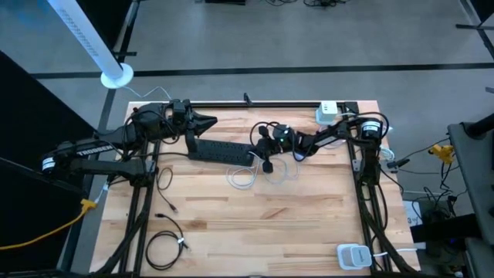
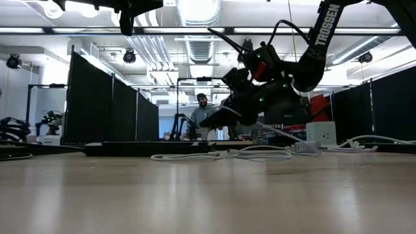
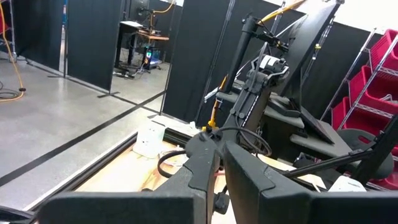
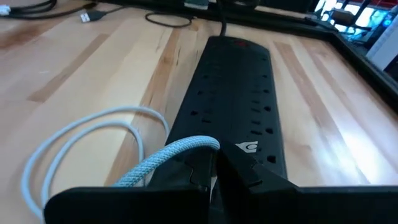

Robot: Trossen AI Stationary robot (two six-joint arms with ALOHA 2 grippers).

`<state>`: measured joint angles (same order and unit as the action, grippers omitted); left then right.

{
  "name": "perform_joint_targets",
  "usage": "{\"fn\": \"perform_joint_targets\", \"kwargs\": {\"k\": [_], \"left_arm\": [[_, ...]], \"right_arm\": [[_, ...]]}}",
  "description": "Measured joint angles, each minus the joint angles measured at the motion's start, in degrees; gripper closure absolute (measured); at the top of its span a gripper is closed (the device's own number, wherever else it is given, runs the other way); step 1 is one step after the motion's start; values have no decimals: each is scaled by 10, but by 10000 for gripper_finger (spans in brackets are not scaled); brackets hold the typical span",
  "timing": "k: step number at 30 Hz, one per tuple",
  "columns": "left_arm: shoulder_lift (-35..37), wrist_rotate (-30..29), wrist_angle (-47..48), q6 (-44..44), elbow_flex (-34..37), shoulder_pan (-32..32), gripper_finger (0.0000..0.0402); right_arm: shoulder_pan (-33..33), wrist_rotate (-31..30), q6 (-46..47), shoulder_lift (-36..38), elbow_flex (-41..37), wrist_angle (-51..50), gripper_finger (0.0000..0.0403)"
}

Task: Insert USB
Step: Insert the light blue charger cable into the black outlet extension

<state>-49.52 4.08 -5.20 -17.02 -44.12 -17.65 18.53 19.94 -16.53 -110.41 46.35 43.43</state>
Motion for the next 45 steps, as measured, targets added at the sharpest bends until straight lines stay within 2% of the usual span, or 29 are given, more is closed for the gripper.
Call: {"fn": "perform_joint_targets", "kwargs": {"k": [6, 32, 45], "left_arm": [[0, 0, 0, 7, 0, 0, 378], [0, 22, 1, 13, 0, 4, 378], [-24, 20, 1, 12, 0, 4, 378]], "right_arm": [[1, 0, 9, -17, 1, 13, 403], [10, 0, 1, -7, 1, -7, 403], [9, 0, -12, -6, 4, -15, 403]]}}
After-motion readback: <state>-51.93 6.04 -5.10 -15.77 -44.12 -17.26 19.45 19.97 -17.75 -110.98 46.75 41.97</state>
